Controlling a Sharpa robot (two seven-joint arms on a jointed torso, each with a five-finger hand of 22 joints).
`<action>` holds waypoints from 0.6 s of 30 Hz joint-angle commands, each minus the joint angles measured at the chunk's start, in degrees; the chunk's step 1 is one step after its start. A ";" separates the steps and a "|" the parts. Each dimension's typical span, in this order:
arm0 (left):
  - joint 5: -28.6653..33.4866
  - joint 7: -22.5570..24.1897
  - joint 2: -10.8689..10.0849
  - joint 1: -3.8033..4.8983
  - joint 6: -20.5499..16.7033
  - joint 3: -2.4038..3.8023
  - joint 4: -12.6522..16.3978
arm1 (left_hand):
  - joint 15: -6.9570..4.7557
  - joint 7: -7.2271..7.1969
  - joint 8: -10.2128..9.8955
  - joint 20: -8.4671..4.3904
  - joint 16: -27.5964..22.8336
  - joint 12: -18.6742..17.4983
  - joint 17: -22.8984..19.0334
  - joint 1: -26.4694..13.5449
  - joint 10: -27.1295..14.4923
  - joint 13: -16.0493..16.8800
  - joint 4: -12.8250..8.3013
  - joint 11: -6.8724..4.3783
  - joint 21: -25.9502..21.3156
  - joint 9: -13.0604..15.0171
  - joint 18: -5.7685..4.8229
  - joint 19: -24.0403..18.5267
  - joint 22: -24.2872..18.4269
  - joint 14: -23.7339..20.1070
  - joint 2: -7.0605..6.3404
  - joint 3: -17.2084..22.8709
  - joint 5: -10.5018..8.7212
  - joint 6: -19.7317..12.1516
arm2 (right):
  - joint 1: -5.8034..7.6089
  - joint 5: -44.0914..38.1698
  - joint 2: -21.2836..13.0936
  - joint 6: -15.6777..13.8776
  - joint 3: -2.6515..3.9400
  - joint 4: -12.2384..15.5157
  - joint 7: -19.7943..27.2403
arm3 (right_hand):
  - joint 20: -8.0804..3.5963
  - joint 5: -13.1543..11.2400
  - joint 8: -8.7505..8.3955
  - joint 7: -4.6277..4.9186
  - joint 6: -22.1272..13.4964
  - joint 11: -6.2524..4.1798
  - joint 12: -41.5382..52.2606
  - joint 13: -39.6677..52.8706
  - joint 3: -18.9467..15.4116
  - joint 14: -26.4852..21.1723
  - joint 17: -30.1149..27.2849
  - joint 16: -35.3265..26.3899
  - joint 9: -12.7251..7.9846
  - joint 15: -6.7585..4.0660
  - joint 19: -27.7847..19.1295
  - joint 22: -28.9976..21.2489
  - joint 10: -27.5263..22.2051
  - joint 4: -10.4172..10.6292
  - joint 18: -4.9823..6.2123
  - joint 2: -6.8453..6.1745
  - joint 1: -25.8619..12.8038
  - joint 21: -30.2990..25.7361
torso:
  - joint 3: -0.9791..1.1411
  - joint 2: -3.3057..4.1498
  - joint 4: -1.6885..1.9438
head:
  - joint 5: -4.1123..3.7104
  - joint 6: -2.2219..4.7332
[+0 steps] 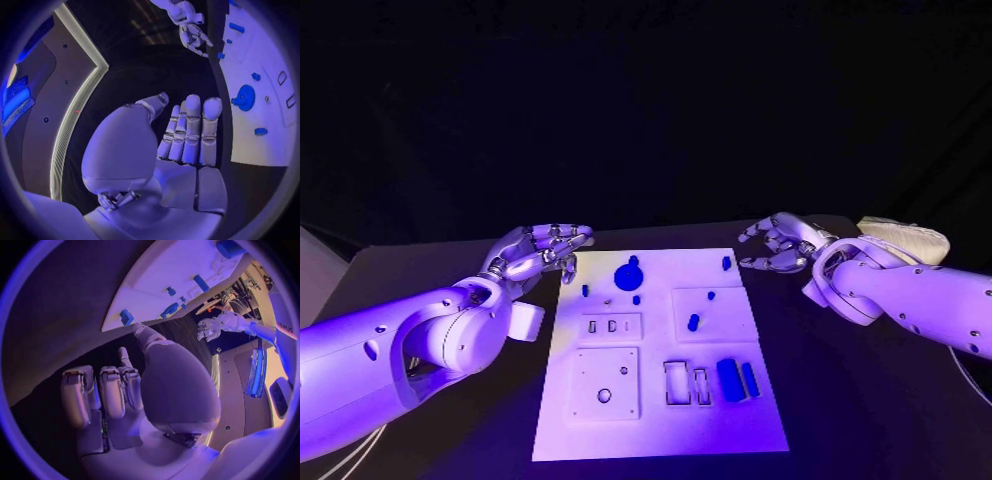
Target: Assemble the parts on the task board
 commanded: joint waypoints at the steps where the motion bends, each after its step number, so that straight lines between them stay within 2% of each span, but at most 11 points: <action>1: -0.03 0.55 0.14 0.04 1.14 0.04 0.11 | 0.09 0.04 -0.09 0.11 0.36 0.17 -0.05 -0.51 -0.31 -0.09 -0.29 -0.07 0.30 0.08 -0.85 0.00 0.06 0.49 0.13 0.01 -0.14 -0.38 | -0.30 -1.54 0.82 1.91 0.00 -0.72 0.64 | 0.45 -0.18 -0.24 0.10 -0.41 0.41 0.20 15.07 -0.37 5.36 12.81 0.30 -0.07 0.40 6.00 15.09 6.09 -0.11 -0.82 0.00 0.75 0.26 | -0.01 0.05 0.06 | -0.11 -0.10; 4: -0.04 0.53 0.14 0.04 1.14 0.04 0.13 | 0.09 0.04 -0.09 0.11 0.36 0.17 -0.05 -0.51 -0.31 -0.09 -0.29 -0.07 0.30 0.08 -0.85 0.00 0.06 0.49 0.13 0.01 -0.14 -0.38 | -0.52 -1.61 1.49 1.89 0.00 -1.22 0.37 | 0.46 -0.15 -0.22 0.11 -0.43 0.42 0.20 15.07 -0.38 5.35 12.75 0.29 -0.08 0.41 6.00 15.09 6.09 -0.13 -0.82 0.08 0.84 0.26 | -0.02 -0.03 0.00 | 0.01 -0.32; 7: -0.05 0.52 0.15 0.04 1.14 0.04 0.13 | 0.09 0.04 -0.09 0.11 0.36 0.17 -0.05 -0.51 -0.31 -0.09 -0.29 -0.07 0.30 0.08 -0.85 0.00 0.06 0.49 0.13 0.01 -0.14 -0.38 | -0.65 -1.65 2.04 1.91 0.00 -1.74 0.12 | 0.49 -0.11 -0.17 0.12 -0.43 0.44 0.20 15.07 -0.35 5.35 12.75 0.29 -0.08 0.43 6.00 15.09 6.09 -0.13 -0.82 0.26 0.95 0.26 | 0.00 0.07 0.11 | 0.02 -0.43; 12: -0.05 0.50 0.15 0.04 1.13 0.04 0.16 | 0.09 0.04 -0.09 0.11 0.36 0.17 -0.05 -0.51 -0.31 -0.09 -0.29 -0.07 0.30 0.08 -0.85 0.00 0.06 0.49 0.13 0.01 -0.14 -0.38 | -0.82 -1.67 2.80 2.17 -0.01 -2.56 -0.21 | 0.52 -0.07 -0.07 0.12 -0.34 0.45 0.20 15.07 -0.29 5.35 12.78 0.29 -0.07 0.45 6.00 15.09 6.09 -0.08 -0.82 0.53 1.01 0.26 | -0.12 -0.02 0.06 | 0.12 -0.91; 15: -0.05 0.48 0.14 0.04 1.13 0.04 0.14 | 0.09 0.04 -0.09 0.11 0.36 0.17 -0.05 -0.51 -0.31 -0.09 -0.29 -0.07 0.30 0.08 -0.85 0.00 0.06 0.49 0.13 0.01 -0.14 -0.38 | -0.90 -1.68 3.11 2.40 -0.01 -2.89 -0.38 | 0.55 0.02 0.16 0.08 0.03 0.43 0.20 15.07 -0.10 5.35 12.75 0.29 -0.01 0.46 6.00 15.09 6.09 -0.03 -0.82 0.94 1.14 0.26 | 0.01 -0.08 -0.03 | 0.30 -1.21; 18: -0.05 0.47 0.13 0.04 1.12 0.04 0.14 | 0.09 0.04 -0.09 0.11 0.36 0.17 -0.05 -0.51 -0.31 -0.09 -0.29 -0.07 0.30 0.08 -0.85 0.00 0.06 0.49 0.13 0.01 -0.14 -0.38 | -0.94 -1.69 3.37 2.65 -0.01 -3.15 -0.55 | 0.56 0.09 0.35 0.02 0.41 0.38 0.20 15.07 0.08 5.36 12.82 0.31 0.06 0.44 6.00 15.09 6.09 -0.07 -0.82 1.16 1.27 0.26 | 0.02 -0.09 0.00 | 0.19 -1.34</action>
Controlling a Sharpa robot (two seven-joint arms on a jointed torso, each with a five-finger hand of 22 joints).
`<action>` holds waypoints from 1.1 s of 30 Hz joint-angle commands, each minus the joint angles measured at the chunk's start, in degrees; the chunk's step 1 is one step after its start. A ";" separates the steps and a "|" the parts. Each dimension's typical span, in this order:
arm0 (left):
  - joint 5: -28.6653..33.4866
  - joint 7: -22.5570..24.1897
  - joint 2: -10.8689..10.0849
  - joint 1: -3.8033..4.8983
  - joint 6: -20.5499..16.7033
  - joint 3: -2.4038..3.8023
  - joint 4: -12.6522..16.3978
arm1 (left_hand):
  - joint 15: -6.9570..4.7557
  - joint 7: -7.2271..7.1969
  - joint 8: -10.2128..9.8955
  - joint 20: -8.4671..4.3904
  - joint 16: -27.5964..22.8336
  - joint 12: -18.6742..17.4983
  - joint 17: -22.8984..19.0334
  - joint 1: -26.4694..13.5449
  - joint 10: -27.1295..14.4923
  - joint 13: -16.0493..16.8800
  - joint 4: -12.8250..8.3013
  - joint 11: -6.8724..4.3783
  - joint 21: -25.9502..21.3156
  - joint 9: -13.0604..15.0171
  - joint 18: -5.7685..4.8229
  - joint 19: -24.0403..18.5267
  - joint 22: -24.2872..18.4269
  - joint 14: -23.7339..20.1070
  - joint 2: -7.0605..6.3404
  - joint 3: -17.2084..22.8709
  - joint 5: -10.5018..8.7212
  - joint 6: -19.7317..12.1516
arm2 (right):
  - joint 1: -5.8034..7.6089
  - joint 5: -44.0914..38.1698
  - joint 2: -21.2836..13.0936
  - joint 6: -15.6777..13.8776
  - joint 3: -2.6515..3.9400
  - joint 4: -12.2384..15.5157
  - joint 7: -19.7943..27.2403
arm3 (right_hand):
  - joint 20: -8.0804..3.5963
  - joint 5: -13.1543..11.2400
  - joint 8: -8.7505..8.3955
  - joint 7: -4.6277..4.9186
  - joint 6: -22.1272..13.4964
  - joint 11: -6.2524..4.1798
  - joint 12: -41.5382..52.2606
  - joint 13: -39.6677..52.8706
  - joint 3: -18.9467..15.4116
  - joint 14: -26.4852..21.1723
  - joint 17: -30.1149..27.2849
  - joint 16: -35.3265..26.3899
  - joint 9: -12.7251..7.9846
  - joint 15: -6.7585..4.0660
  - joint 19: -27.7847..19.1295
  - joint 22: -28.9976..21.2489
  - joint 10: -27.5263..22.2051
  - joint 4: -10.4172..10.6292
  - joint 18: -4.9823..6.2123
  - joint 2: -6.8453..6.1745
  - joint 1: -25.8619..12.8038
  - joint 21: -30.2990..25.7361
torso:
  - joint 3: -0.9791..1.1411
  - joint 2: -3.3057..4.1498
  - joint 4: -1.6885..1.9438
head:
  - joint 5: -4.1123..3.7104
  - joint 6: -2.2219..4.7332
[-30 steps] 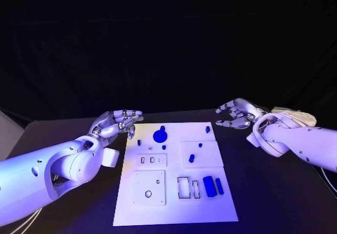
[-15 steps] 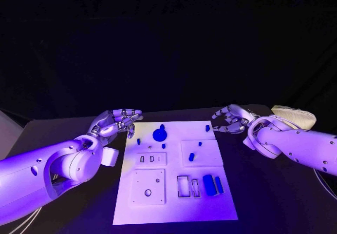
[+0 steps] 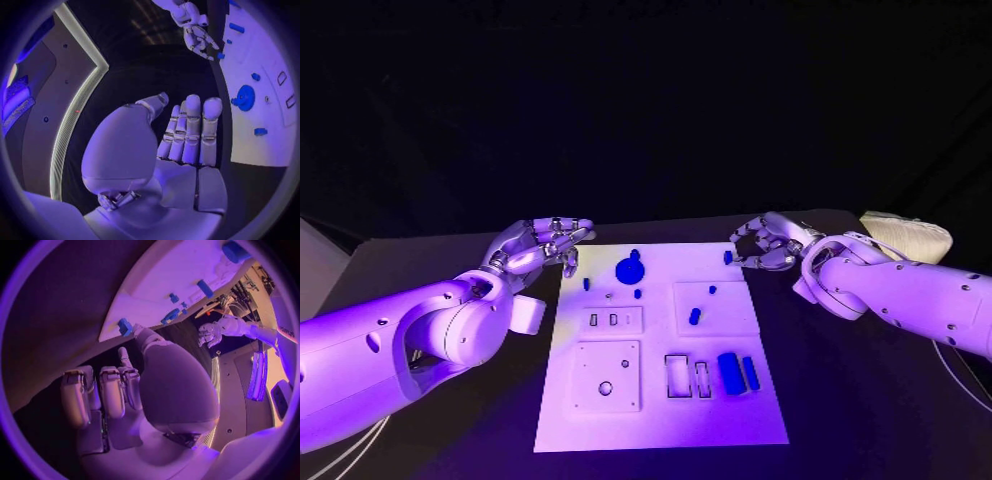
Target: Assemble the parts on the task board
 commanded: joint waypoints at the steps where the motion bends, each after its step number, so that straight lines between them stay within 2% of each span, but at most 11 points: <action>1: -0.05 0.46 0.09 0.04 1.01 0.04 0.12 | 0.09 0.04 -0.09 0.11 0.36 0.17 -0.05 -0.51 -0.31 -0.09 -0.30 -0.06 0.30 0.09 -0.84 0.00 0.07 0.49 0.13 0.01 -0.14 -0.38 | -0.09 -0.77 0.23 1.52 0.00 -0.25 -0.28 | 0.56 0.10 0.39 -0.01 0.52 0.37 0.20 15.08 0.27 5.35 12.77 0.29 0.07 0.43 6.00 15.05 6.09 0.08 -0.82 0.22 0.31 0.26 | 0.06 -0.07 -0.03 | -0.04 -0.23; 2: -0.05 0.44 0.09 0.04 0.98 0.04 0.11 | 0.09 0.04 -0.09 0.11 0.36 0.17 -0.05 -0.51 -0.31 -0.09 -0.30 -0.06 0.30 0.09 -0.84 0.00 0.07 0.49 0.13 0.01 -0.14 -0.38 | -0.13 -0.81 0.36 1.62 -0.01 -0.38 -0.37 | 0.55 0.12 0.46 -0.04 0.66 0.35 0.20 15.08 0.33 5.35 12.79 0.30 0.09 0.42 6.00 15.05 6.09 0.08 -0.82 0.27 0.34 0.26 | 0.02 -0.07 -0.06 | 0.00 -0.34; 6: -0.05 0.37 0.05 0.04 0.92 0.04 0.07 | 0.09 0.06 -0.10 0.11 0.37 0.24 -0.12 -0.61 -0.36 -0.10 -0.41 -0.06 0.38 0.13 -0.85 -0.04 0.13 0.49 0.11 0.06 -0.14 -0.42 | -0.19 -0.85 0.79 1.82 -0.01 -0.88 -0.55 | 0.52 0.22 0.72 -0.15 1.26 0.26 0.20 15.08 0.55 5.34 12.74 0.29 0.19 0.35 6.00 15.05 6.09 0.04 -0.82 0.41 0.40 0.26 | 0.12 -0.08 -0.11 | 0.16 -0.70; 15: -0.05 0.26 0.04 0.05 0.86 0.04 -0.04 | 0.10 0.14 -0.15 0.12 0.38 0.27 -0.15 -0.69 -0.43 -0.11 -0.47 -0.02 0.44 0.12 -0.86 -0.03 0.20 0.49 0.05 0.06 -0.14 -0.52 | -0.36 -0.92 1.65 2.74 -0.01 -1.57 -1.12 | 0.42 0.37 1.12 -0.34 2.17 0.09 0.20 15.08 0.99 5.36 12.83 0.31 0.32 0.21 6.00 15.05 6.09 0.03 -0.82 0.66 0.45 0.26 | 0.15 -0.08 0.00 | 0.35 -0.83; 18: -0.05 0.24 0.04 0.05 0.84 0.04 -0.06 | 0.10 0.14 -0.15 0.12 0.38 0.27 -0.15 -0.69 -0.43 -0.11 -0.47 -0.02 0.44 0.12 -0.86 -0.03 0.20 0.49 0.05 0.06 -0.14 -0.52 | -0.38 -1.05 1.88 3.16 -0.01 -1.75 -1.47 | 0.38 0.39 1.22 -0.40 2.42 0.04 0.20 15.08 1.14 5.36 12.83 0.31 0.35 0.17 6.00 15.05 6.09 0.04 -0.82 0.74 0.43 0.26 | 0.06 -0.08 -0.07 | 0.43 -0.91; 33: -0.10 0.18 -0.09 0.05 0.80 0.04 -0.01 | 0.10 0.14 -0.15 0.12 0.38 0.27 -0.15 -0.69 -0.43 -0.11 -0.47 -0.02 0.44 0.12 -0.86 -0.03 0.20 0.49 0.05 0.06 -0.14 -0.52 | -0.59 -2.18 3.02 3.65 -0.01 -2.76 -2.70 | 0.23 0.45 1.50 -0.59 3.17 -0.15 0.20 15.08 1.83 5.38 12.92 0.33 0.39 0.00 6.00 15.05 6.09 0.11 -0.82 1.15 0.34 0.26 | 0.11 -0.09 -0.10 | 0.44 -1.02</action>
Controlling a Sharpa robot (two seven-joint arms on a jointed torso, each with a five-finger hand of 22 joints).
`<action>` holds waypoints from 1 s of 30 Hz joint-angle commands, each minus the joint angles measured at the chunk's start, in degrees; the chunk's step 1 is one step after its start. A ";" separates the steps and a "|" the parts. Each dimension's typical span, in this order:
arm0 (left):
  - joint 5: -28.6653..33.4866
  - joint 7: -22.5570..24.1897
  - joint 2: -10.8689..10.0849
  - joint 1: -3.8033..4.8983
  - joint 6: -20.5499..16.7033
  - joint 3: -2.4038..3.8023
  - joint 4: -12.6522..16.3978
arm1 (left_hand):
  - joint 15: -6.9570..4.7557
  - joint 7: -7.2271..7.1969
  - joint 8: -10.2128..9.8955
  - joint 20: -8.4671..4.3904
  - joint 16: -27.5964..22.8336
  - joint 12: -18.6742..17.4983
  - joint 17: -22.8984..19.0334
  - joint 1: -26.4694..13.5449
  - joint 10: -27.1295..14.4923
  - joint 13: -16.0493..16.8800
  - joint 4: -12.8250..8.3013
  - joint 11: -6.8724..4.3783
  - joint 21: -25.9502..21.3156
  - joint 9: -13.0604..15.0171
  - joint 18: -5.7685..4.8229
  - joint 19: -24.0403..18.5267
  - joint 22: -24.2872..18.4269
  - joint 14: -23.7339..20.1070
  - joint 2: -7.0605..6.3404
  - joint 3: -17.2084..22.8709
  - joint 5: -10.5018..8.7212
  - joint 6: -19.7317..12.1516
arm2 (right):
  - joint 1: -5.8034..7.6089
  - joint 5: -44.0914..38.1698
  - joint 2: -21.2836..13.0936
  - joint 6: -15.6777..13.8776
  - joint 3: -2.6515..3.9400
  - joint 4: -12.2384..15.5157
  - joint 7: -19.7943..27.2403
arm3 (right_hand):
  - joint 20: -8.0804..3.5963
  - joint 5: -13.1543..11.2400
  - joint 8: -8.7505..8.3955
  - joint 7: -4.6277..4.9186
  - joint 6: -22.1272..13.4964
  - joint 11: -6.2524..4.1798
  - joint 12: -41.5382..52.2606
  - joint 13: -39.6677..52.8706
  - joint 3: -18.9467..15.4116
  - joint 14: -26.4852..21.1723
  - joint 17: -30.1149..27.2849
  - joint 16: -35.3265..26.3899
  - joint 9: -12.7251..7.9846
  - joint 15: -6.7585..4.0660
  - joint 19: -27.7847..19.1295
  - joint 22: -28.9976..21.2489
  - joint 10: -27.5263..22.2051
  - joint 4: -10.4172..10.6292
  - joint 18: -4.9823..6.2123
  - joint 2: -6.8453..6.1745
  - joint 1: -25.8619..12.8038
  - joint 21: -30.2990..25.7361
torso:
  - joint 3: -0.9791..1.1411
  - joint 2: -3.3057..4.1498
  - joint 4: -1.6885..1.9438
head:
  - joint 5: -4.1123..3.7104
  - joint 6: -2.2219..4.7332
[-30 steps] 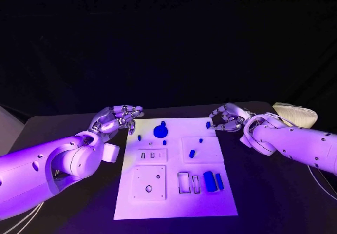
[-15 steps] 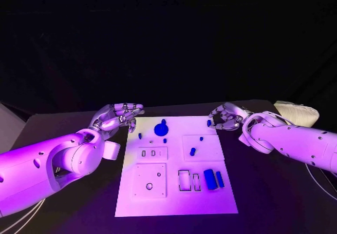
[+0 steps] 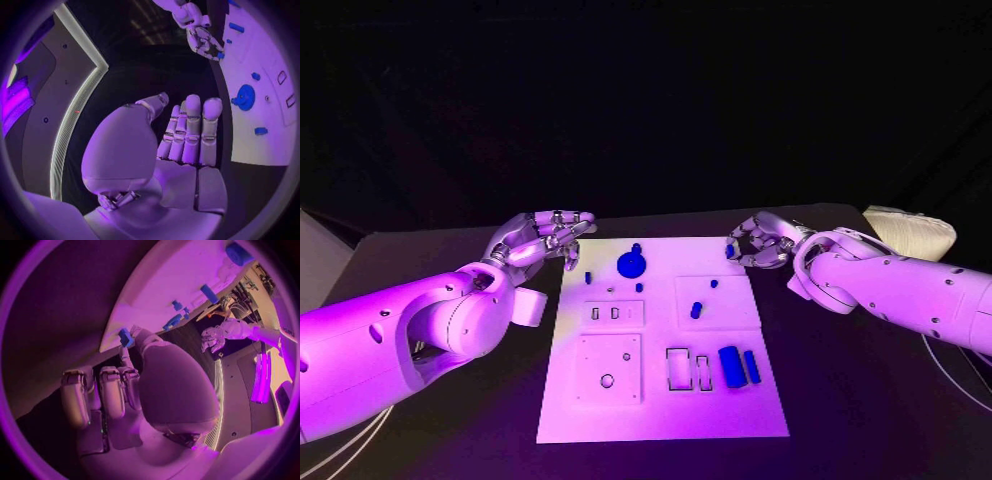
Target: Assemble the parts on the task board
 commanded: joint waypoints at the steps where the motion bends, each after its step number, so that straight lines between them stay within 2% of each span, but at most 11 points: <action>1: -0.09 0.28 0.01 0.05 0.80 0.04 0.13 | 0.10 -0.07 -0.15 0.11 0.38 0.27 -0.09 -0.69 -0.43 -0.05 -0.31 -0.02 0.21 0.06 -0.86 -0.03 0.06 0.49 0.05 -0.10 -0.14 -0.31 | -0.08 -1.28 0.12 1.09 -0.01 -0.21 -0.60 | 0.21 0.19 0.31 -0.02 0.62 -0.17 0.20 15.10 0.45 5.39 12.95 0.34 0.06 -0.02 6.00 15.07 6.09 0.06 -0.82 0.77 -0.12 0.26 | 0.00 0.00 -0.01 | -0.03 0.02; 13: -0.11 0.25 -0.07 0.05 0.77 0.04 0.17 | 0.10 -0.07 -0.15 0.11 0.38 0.27 -0.09 -0.69 -0.43 -0.05 -0.31 -0.02 0.21 0.06 -0.86 -0.03 0.06 0.49 0.05 -0.10 -0.14 -0.31 | -0.13 -1.42 0.48 0.81 -0.01 -0.43 -0.90 | -0.18 -0.42 0.85 -0.56 2.33 -0.63 0.20 15.10 2.77 5.38 12.92 0.33 0.09 -0.46 6.00 15.07 6.09 0.15 -0.82 2.05 -0.38 0.26 | 0.06 -0.02 0.02 | 0.06 -0.17; 15: -0.12 0.24 -0.10 0.05 0.76 0.04 0.18 | 0.10 -0.07 -0.15 0.11 0.38 0.27 -0.09 -0.69 -0.43 -0.05 -0.31 -0.02 0.21 0.06 -0.86 -0.03 0.06 0.49 0.05 -0.10 -0.14 -0.31 | -0.14 -1.40 0.53 0.61 -0.01 -0.45 -0.91 | -0.50 -2.69 1.29 -0.99 3.36 -1.03 0.20 15.10 4.29 5.40 13.00 0.35 0.17 -0.83 6.00 15.07 6.09 0.08 -0.82 2.73 -0.51 0.26 | 0.08 0.00 -0.01 | 0.00 -0.16; 30: -0.15 0.17 -0.16 0.06 0.74 0.04 0.17 | 0.15 0.02 -0.19 0.15 0.41 0.36 -0.19 -0.84 -0.55 -0.07 -0.46 0.05 0.25 0.10 -0.85 -0.16 0.01 0.50 0.07 0.00 -0.14 -0.41 | -0.16 -1.18 0.59 -1.75 -0.01 -0.15 -2.18 | -0.90 -2.93 1.86 -1.47 4.47 -1.44 0.20 15.10 5.39 5.40 12.98 0.34 0.28 -1.21 6.00 15.07 6.09 0.49 -0.82 2.25 -2.22 0.26 | 0.10 -0.06 0.02 | -0.06 -0.41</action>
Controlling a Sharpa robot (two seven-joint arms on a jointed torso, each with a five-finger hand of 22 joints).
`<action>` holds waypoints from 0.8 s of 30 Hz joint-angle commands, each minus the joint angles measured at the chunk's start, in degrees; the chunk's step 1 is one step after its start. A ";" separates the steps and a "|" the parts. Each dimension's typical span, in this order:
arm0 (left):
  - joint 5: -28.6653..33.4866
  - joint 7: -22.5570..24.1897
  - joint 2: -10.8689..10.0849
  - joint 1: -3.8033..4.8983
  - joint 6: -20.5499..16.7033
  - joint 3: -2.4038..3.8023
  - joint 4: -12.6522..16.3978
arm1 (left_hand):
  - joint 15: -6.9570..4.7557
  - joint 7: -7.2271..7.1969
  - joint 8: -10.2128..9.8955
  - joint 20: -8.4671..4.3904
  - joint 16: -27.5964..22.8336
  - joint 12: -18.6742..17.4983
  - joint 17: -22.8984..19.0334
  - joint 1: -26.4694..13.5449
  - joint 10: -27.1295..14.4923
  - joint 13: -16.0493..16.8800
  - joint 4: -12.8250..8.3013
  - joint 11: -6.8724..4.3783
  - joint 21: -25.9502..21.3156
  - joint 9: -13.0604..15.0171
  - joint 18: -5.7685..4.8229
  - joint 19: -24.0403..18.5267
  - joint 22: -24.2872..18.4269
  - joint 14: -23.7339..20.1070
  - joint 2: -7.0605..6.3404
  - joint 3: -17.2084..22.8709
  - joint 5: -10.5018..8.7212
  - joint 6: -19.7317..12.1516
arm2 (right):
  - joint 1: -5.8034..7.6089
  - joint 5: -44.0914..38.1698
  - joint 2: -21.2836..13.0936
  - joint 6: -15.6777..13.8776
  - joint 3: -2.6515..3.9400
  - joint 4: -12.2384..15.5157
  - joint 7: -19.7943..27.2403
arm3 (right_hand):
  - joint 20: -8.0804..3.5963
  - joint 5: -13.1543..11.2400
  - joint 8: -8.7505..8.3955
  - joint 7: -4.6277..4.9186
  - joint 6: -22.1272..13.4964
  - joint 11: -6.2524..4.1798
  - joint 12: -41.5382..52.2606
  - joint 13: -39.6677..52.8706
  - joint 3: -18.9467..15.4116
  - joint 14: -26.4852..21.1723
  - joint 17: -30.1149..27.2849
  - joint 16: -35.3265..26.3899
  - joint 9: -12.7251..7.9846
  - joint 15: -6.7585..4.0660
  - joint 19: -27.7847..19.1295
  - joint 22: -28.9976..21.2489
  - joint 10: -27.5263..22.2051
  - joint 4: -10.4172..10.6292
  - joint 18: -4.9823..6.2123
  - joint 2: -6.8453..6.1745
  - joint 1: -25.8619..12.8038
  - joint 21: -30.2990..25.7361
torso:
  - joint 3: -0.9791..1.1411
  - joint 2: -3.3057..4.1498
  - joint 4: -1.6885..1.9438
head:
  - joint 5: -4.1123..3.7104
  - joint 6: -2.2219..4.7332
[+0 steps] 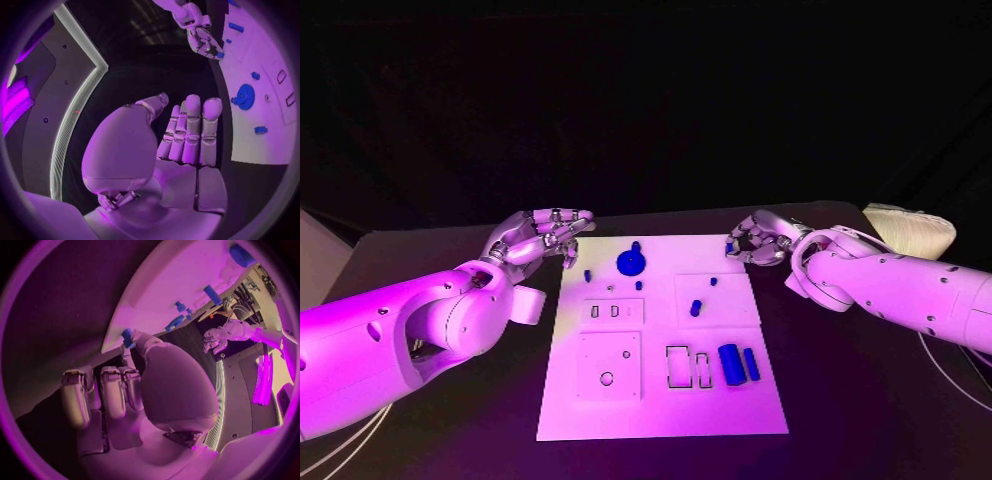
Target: Assemble the parts on the task board
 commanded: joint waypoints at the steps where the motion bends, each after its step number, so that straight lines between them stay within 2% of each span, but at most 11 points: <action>1: -0.13 0.27 0.03 0.05 0.74 0.04 0.11 | -0.05 0.02 -0.19 0.15 0.18 0.36 -0.05 -0.53 -0.55 -0.08 -0.46 0.05 0.26 0.05 -0.86 -0.16 0.03 0.29 -0.24 0.00 -0.14 -0.41 | -0.03 -0.55 -0.02 -1.49 0.00 0.18 -0.84 | -0.50 0.17 0.38 -0.07 0.68 -0.45 0.20 15.07 0.53 5.59 13.03 0.35 0.15 -0.39 5.99 15.09 6.08 -0.08 -0.82 -0.08 -0.57 0.26 | -0.01 -0.03 0.04 | 0.00 0.00; 6: -0.14 0.26 0.01 0.06 0.73 0.04 0.11 | -0.05 0.02 -0.19 0.15 0.18 0.36 -0.05 -0.53 -0.55 -0.08 -0.46 0.05 0.26 0.05 -0.86 -0.16 0.03 0.29 -0.24 0.00 -0.14 -0.41 | -0.03 -0.70 -0.18 -3.58 0.00 0.69 -1.58 | -0.92 0.44 1.40 -0.77 2.12 -1.07 0.20 15.07 1.76 5.59 13.06 0.36 0.56 -0.90 5.99 15.09 6.08 -0.48 -0.82 0.46 -0.57 0.26 | 0.02 -0.01 -0.05 | 0.12 0.03; 11: -0.15 0.25 -0.01 0.06 0.73 0.04 0.13 | -0.05 0.02 -0.19 0.15 0.18 0.36 -0.05 -0.53 -0.55 -0.08 -0.46 0.05 0.26 0.05 -0.86 -0.16 0.03 0.29 -0.24 0.00 -0.14 -0.41 | 0.05 -1.11 -1.16 -6.75 0.02 3.30 -3.19 | -1.12 0.57 1.79 -1.03 2.56 -1.31 0.20 15.07 2.14 5.60 13.08 0.36 0.74 -1.10 5.99 15.09 6.08 -0.59 -0.82 0.60 -0.76 0.26 | -0.04 -0.09 -0.11 | -0.07 0.25; 18: -0.16 0.24 0.09 0.06 0.75 0.04 0.07 | -0.05 0.02 -0.19 0.15 0.18 0.36 -0.05 -0.53 -0.55 -0.08 -0.46 0.05 0.26 0.05 -0.86 -0.16 0.03 0.29 -0.24 0.00 -0.14 -0.41 | 1.67 -2.08 -3.23 -9.98 0.11 10.13 -7.00 | -1.32 0.85 2.12 -1.24 2.83 -1.53 0.20 15.07 2.29 5.60 13.08 0.36 0.90 -1.28 5.99 15.09 6.08 -0.50 -0.82 0.43 -1.40 0.26 | -0.21 -0.32 -0.30 | -0.26 0.46; 19: -0.17 0.23 0.12 0.06 0.75 0.04 0.05 | -0.05 0.02 -0.19 0.15 0.18 0.36 -0.05 -0.53 -0.55 -0.08 -0.46 0.05 0.26 0.05 -0.86 -0.16 0.03 0.29 -0.24 0.00 -0.14 -0.41 | 2.19 -2.39 -3.58 -10.60 0.13 11.88 -8.03 | -1.32 0.85 2.12 -1.24 2.83 -1.53 0.20 15.07 2.29 5.60 13.08 0.36 0.90 -1.28 5.99 15.09 6.08 -0.50 -0.82 0.43 -1.40 0.26 | -0.27 -0.37 -0.34 | -0.26 0.49; 24: -0.17 0.19 0.31 0.06 0.80 0.03 -0.09 | -0.04 0.01 -0.17 0.17 0.20 0.45 -0.11 -0.59 -0.58 -0.09 -0.57 0.05 0.32 0.09 -0.86 -0.20 0.05 0.29 -0.19 0.09 -0.14 -0.38 | 3.23 -3.88 -3.84 -11.89 0.15 17.13 -11.34 | -1.39 0.95 2.24 -1.33 2.92 -1.60 0.20 15.07 2.34 5.60 13.08 0.36 0.96 -1.35 5.99 15.09 6.08 -0.43 -0.82 0.36 -1.70 0.26 | -0.57 -0.76 -0.48 | -0.04 0.27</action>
